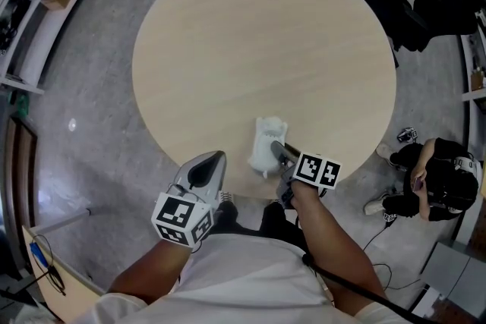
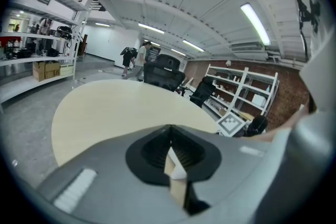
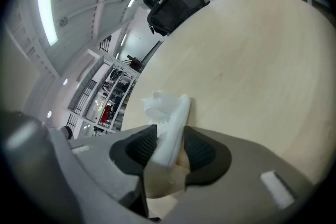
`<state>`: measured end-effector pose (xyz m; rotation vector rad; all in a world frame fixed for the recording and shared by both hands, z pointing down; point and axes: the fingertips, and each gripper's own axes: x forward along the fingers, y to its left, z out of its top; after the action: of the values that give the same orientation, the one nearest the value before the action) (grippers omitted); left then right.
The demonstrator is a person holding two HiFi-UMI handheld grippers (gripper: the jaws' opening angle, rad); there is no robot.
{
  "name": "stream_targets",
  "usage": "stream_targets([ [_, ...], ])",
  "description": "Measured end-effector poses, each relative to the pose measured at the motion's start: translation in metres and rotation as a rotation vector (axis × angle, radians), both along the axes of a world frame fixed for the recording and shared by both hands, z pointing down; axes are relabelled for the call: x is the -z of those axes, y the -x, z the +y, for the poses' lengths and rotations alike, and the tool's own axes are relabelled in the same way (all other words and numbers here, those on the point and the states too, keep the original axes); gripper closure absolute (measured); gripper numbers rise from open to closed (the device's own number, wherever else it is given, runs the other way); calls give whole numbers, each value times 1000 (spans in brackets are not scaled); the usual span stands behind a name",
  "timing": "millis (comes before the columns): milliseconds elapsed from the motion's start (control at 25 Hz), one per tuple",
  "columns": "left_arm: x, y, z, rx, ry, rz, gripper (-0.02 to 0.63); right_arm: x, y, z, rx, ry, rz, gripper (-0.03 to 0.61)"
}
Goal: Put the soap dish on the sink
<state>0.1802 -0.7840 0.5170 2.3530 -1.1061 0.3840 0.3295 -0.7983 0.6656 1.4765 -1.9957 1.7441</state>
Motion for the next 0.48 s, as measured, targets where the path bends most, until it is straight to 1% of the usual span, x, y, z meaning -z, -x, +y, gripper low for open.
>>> stream_targets([
  [280, 3, 5, 3, -3, -9, 2, 607, -1, -2, -5, 54, -43, 122, 414],
  [400, 4, 6, 3, -8, -13, 4, 606, -2, -4, -7, 60, -46, 142, 413],
  [480, 6, 5, 4, -12, -19, 7, 606, -2, -6, -8, 56, -51, 140, 400],
])
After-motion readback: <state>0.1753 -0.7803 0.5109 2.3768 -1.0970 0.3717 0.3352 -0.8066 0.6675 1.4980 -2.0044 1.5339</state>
